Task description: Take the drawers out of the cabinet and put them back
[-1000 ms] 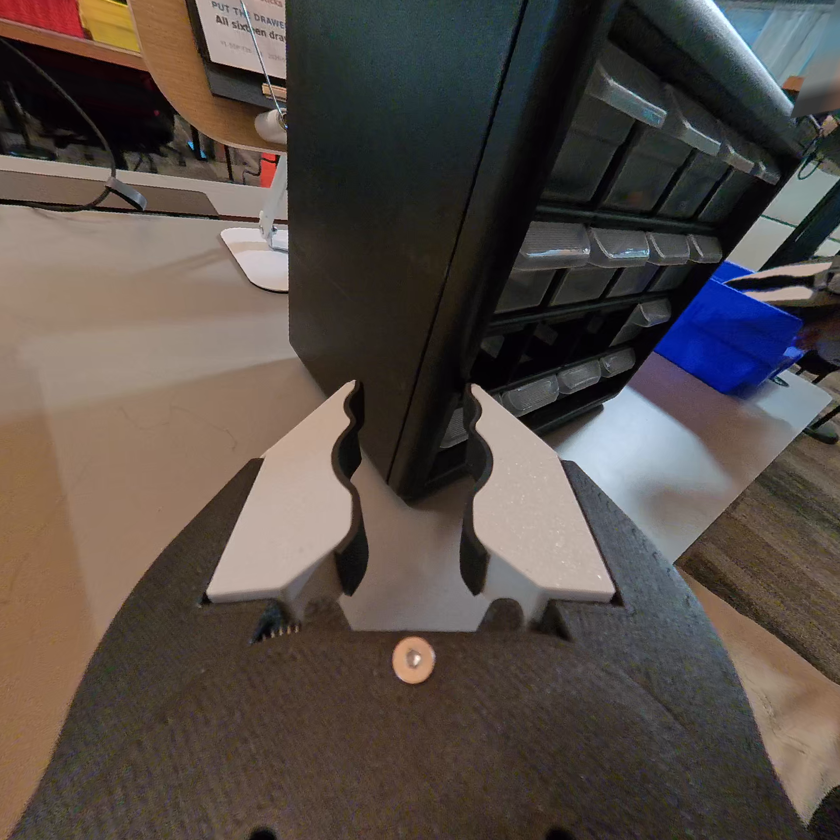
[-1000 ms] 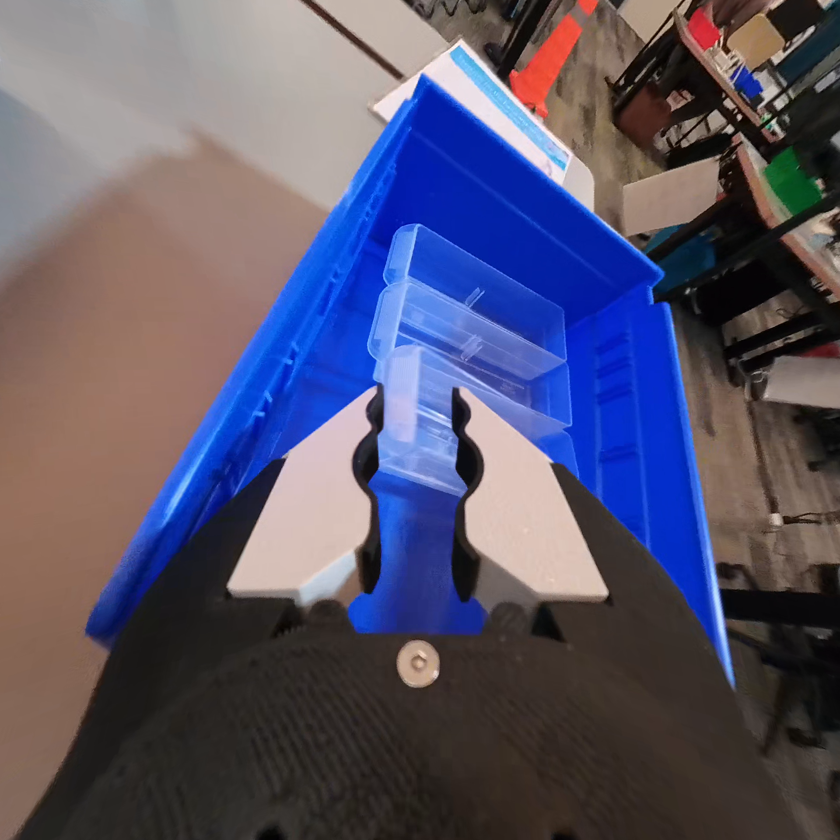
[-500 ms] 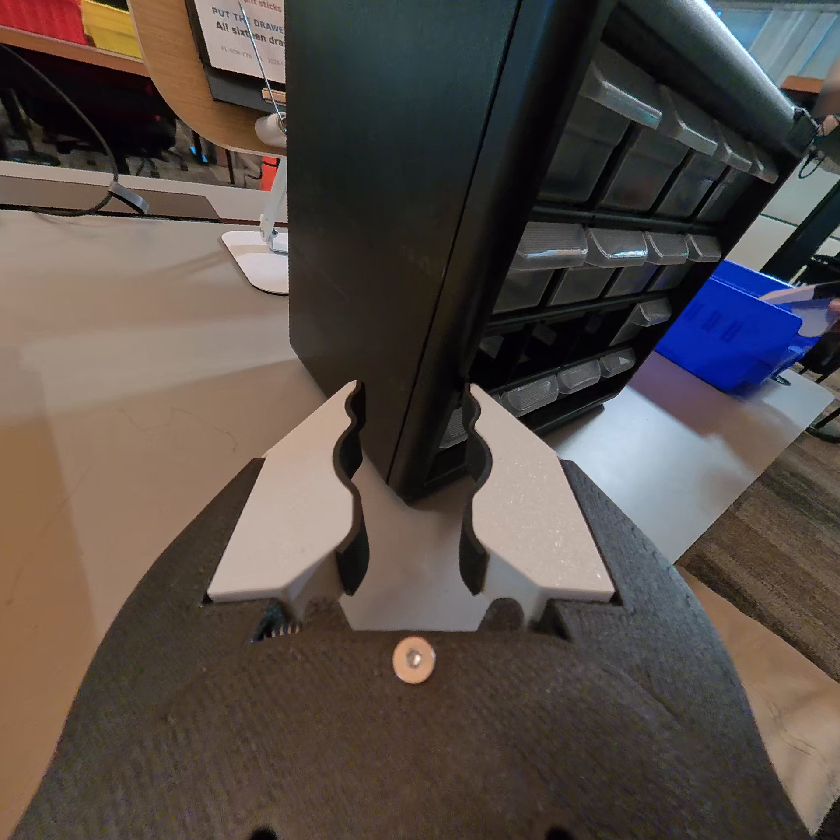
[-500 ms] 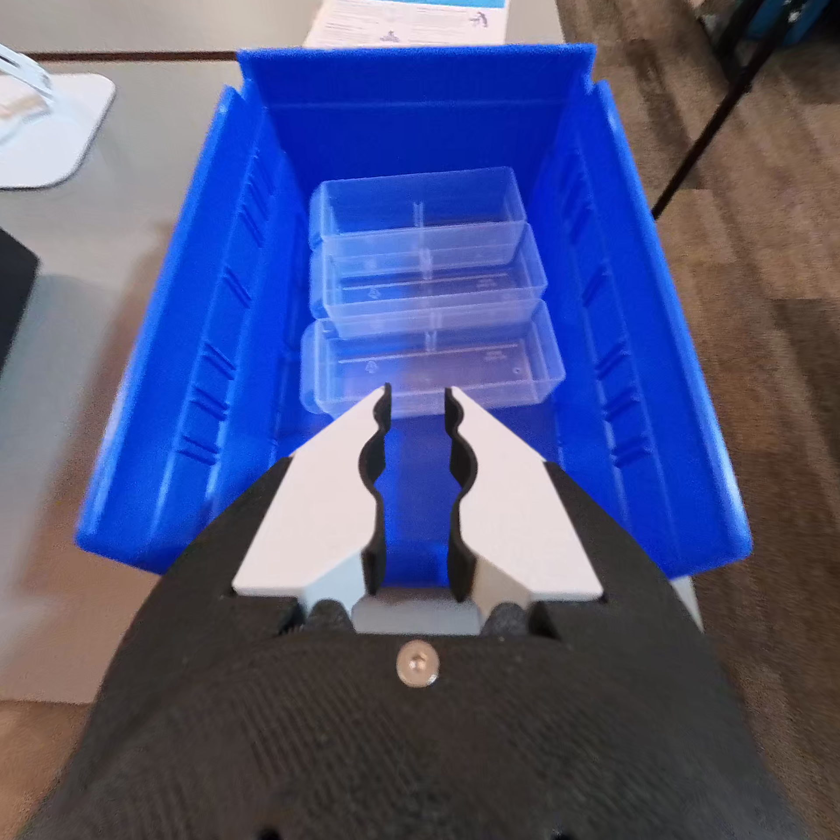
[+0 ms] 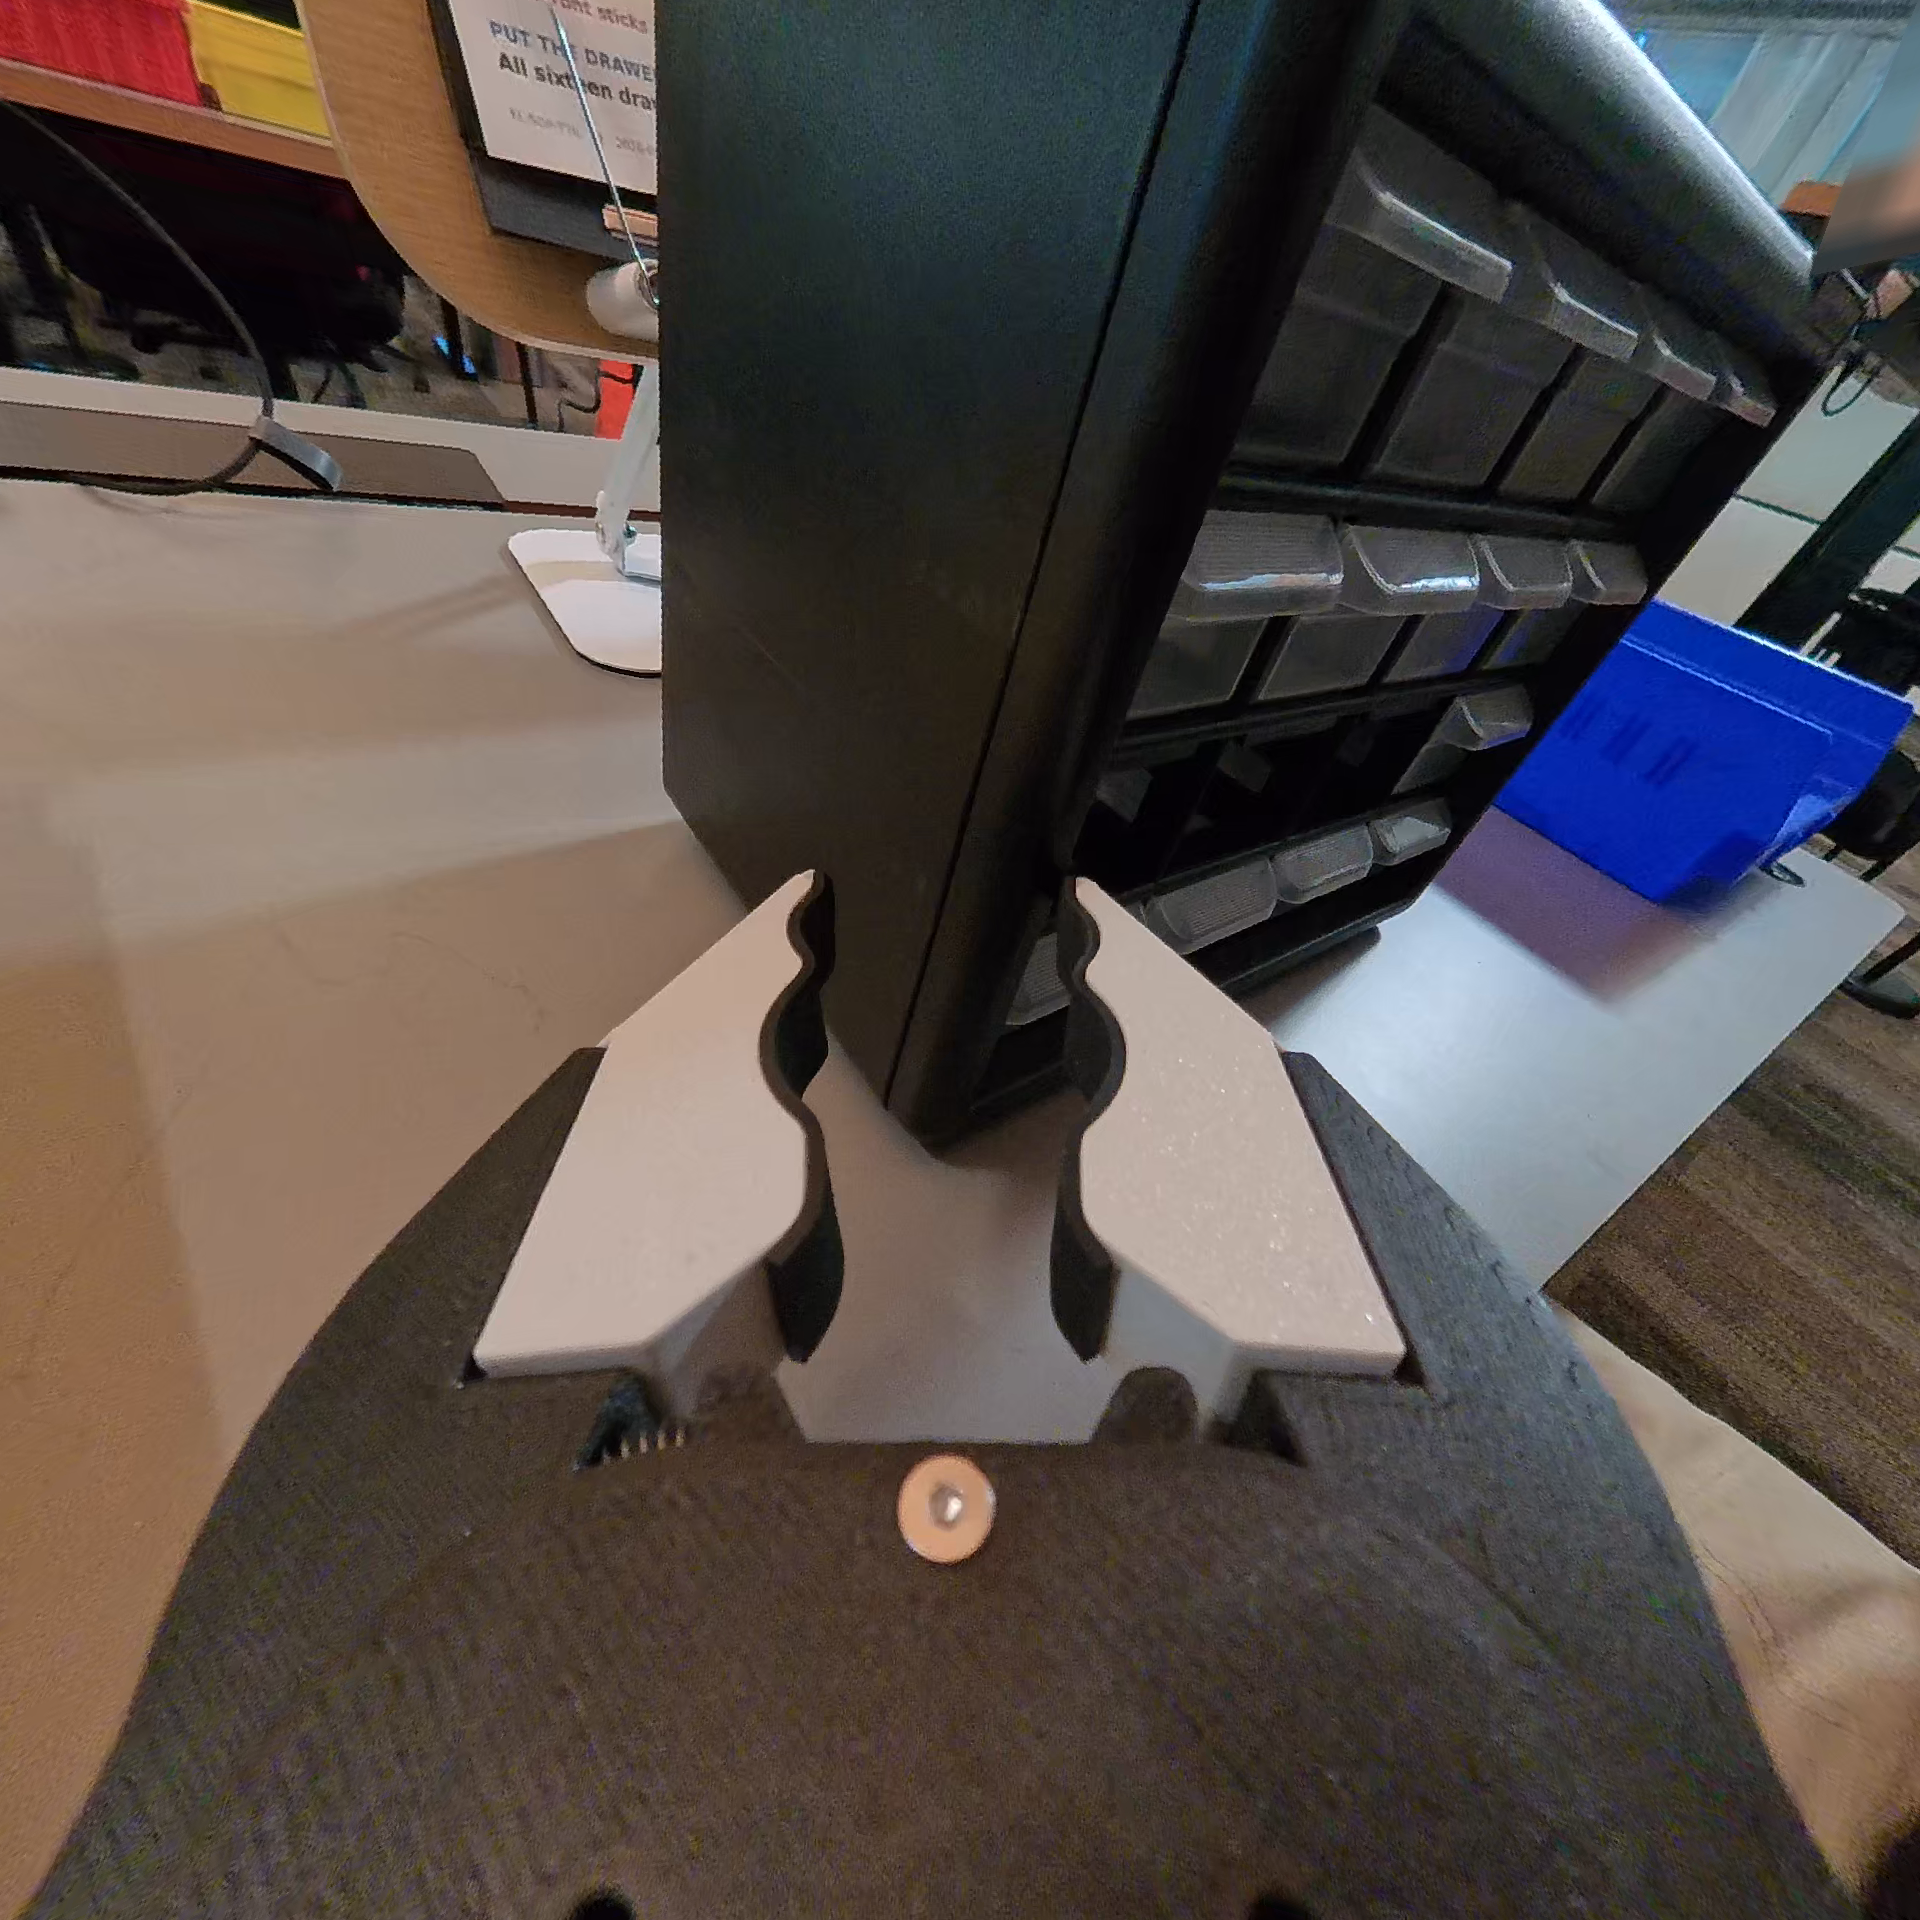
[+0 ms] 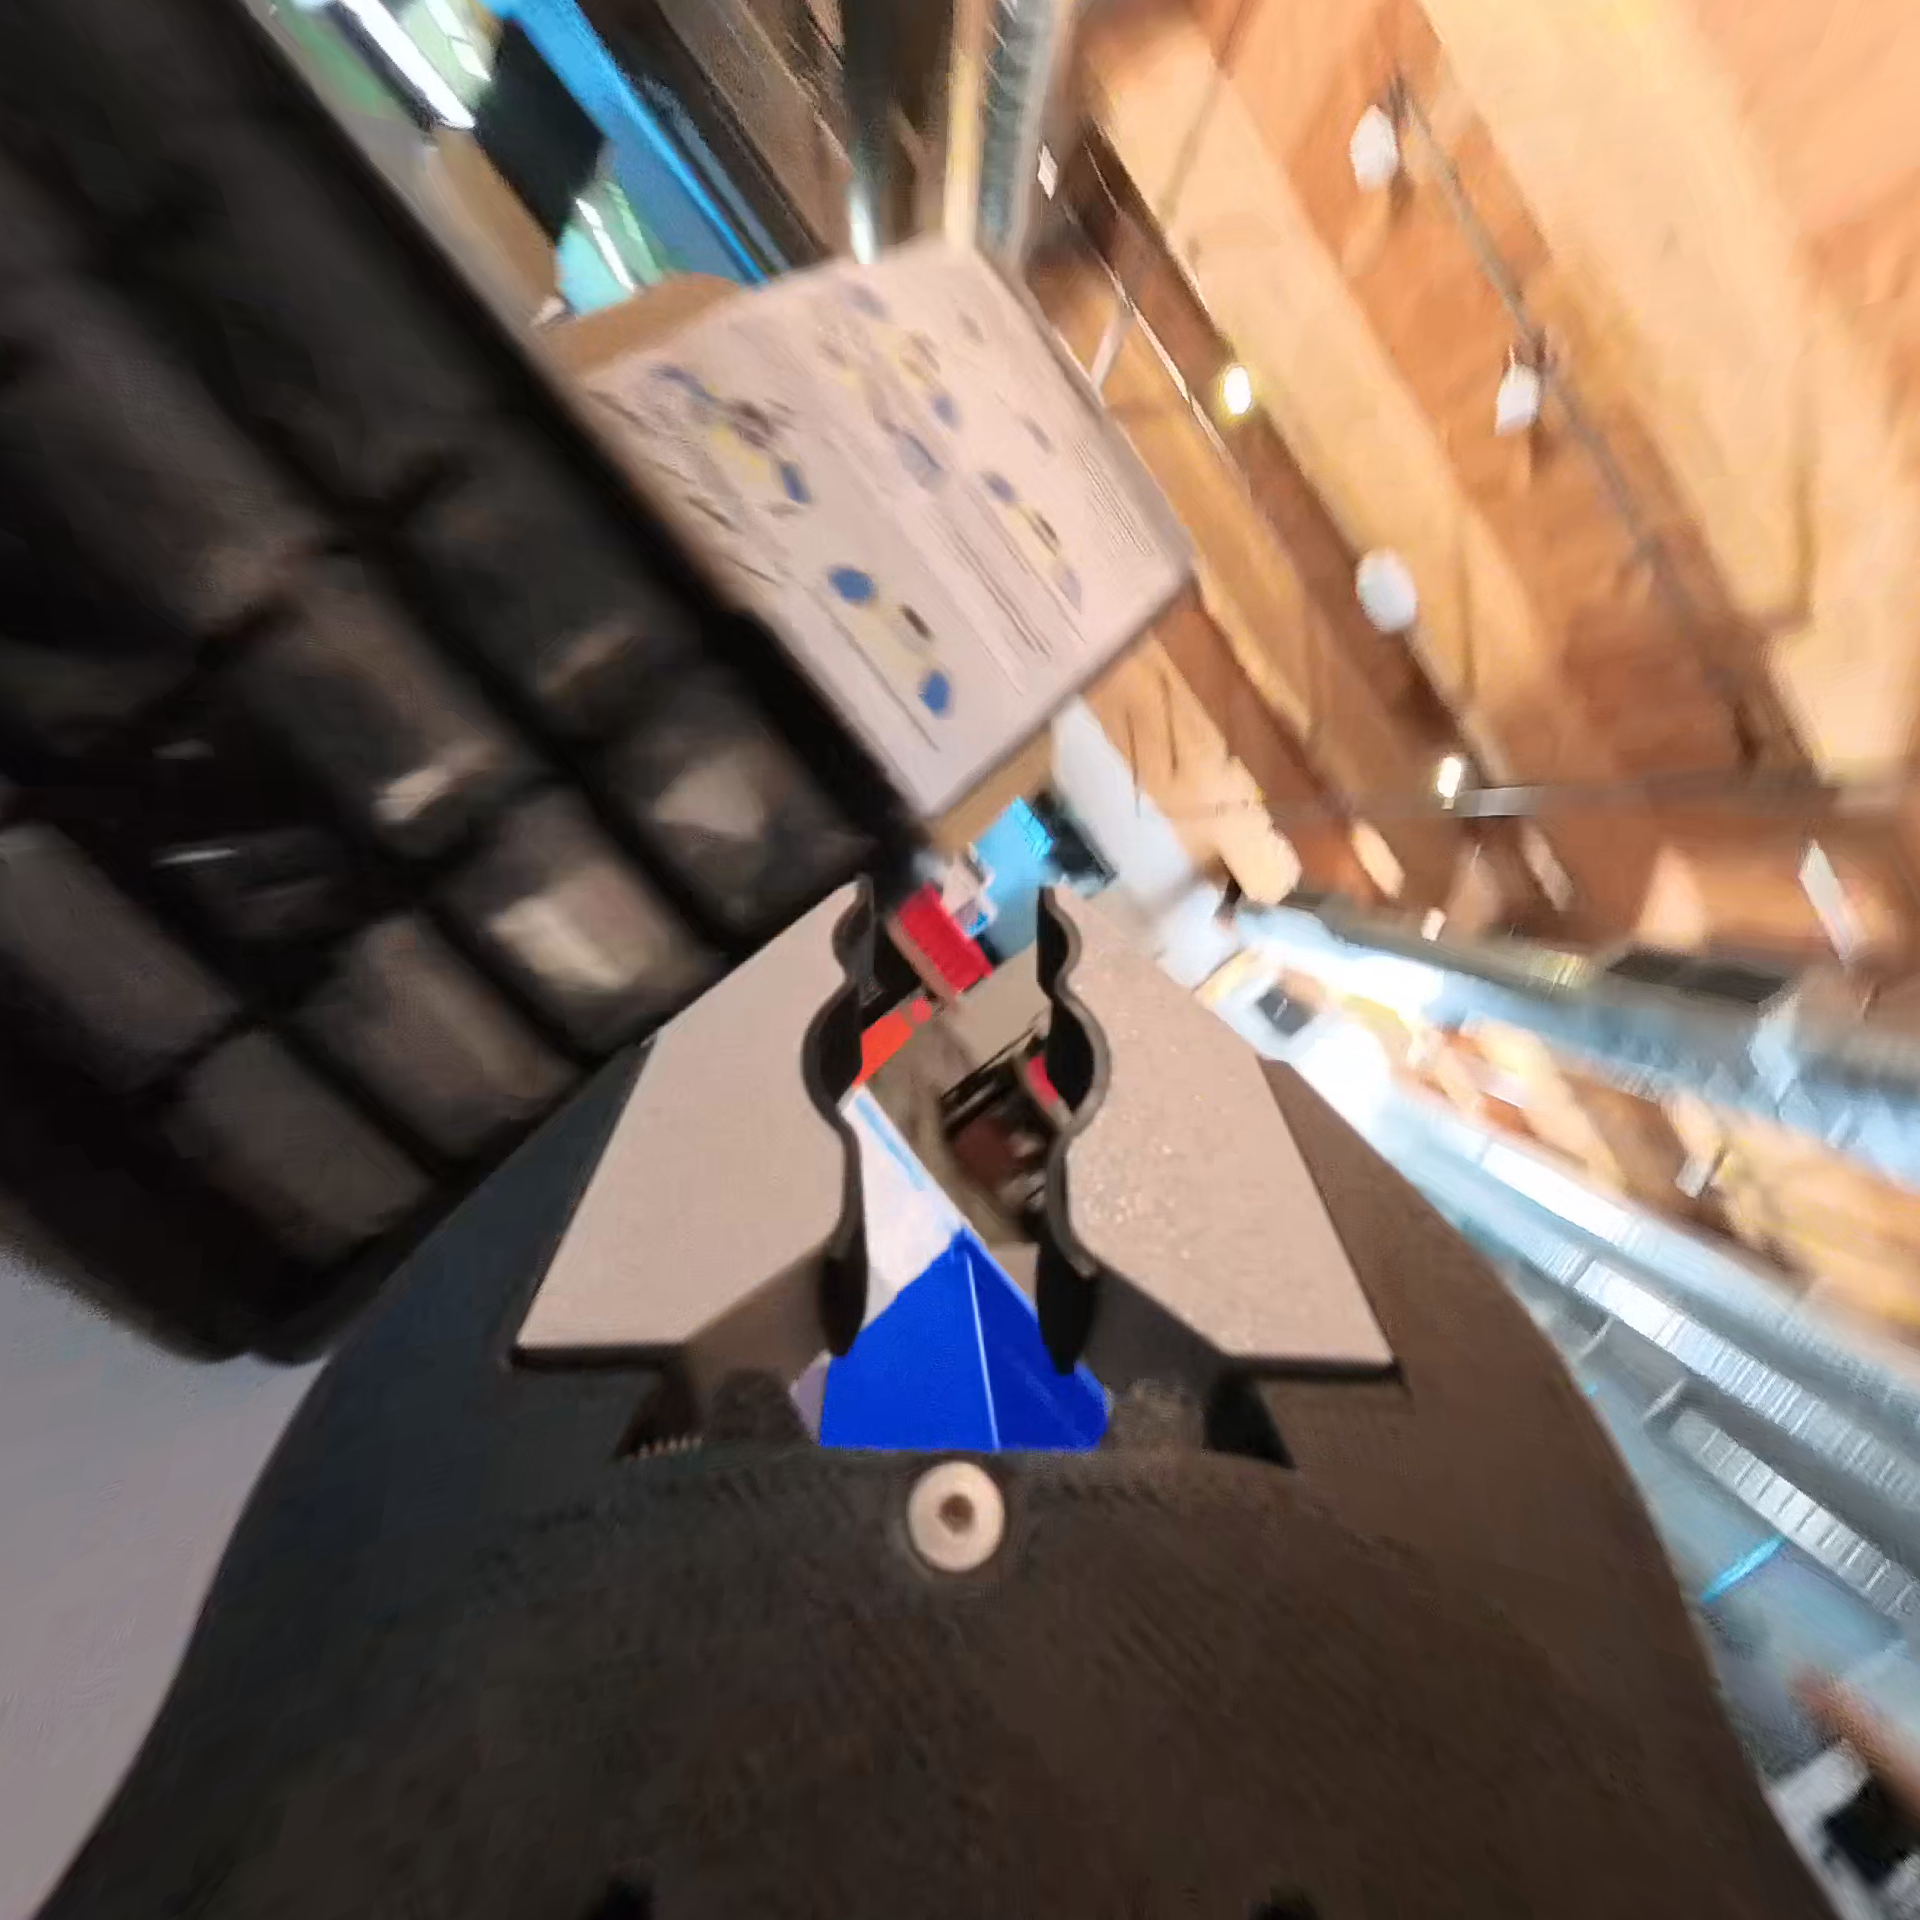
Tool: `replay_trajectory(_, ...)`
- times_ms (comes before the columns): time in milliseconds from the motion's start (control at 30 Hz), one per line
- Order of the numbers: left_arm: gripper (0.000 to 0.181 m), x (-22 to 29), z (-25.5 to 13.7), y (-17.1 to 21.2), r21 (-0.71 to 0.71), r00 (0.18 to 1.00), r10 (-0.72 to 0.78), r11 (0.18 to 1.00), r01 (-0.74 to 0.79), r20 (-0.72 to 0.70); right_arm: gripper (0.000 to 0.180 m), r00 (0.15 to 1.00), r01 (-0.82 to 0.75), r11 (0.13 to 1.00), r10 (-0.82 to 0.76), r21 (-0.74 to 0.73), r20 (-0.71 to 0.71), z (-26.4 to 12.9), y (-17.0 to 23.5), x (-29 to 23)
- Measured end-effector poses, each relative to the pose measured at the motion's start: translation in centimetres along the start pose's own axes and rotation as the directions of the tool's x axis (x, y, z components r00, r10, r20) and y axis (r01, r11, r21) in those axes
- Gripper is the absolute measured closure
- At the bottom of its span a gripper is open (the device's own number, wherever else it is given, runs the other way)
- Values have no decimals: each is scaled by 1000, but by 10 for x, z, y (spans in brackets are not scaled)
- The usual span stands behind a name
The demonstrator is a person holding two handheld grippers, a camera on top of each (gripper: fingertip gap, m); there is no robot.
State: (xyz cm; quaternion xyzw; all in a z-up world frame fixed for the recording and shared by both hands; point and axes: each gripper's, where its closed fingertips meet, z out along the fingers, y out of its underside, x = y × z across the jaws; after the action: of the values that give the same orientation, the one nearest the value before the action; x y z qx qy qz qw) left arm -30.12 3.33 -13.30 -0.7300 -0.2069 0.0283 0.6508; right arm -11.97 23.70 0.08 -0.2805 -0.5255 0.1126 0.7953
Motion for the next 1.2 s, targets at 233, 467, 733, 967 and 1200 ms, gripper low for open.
replay_trajectory(233, 141, 0, 1, 2, -14, 1000, 4, 1000, -4, -1, 146, 864, 437, 899, -425, 17, 271, 5, 17, -138)
replay_trajectory(467, 141, 1, 0, 1, -6, 1000, 3, 1000, -3, -5, 171, 860, 474, 877, -441, -81, 258, 14, 40, -134)
replay_trajectory(733, 142, 1, 0, 0, 2, 1000, 15, 1000, -15, 3, 171, 875, 438, 895, -403, -85, 268, -26, 25, -133)
replay_trajectory(967, 142, 0, 1, 1, -7, 1000, 5, 1000, -5, 1, 149, 887, 415, 902, -372, -119, 273, -46, 19, -123)
replay_trajectory(1200, 142, 3, 0, 0, -4, 999, 36, 999, -36, 10, 134, 835, 468, 865, -365, -183, 412, -23, 39, -130)
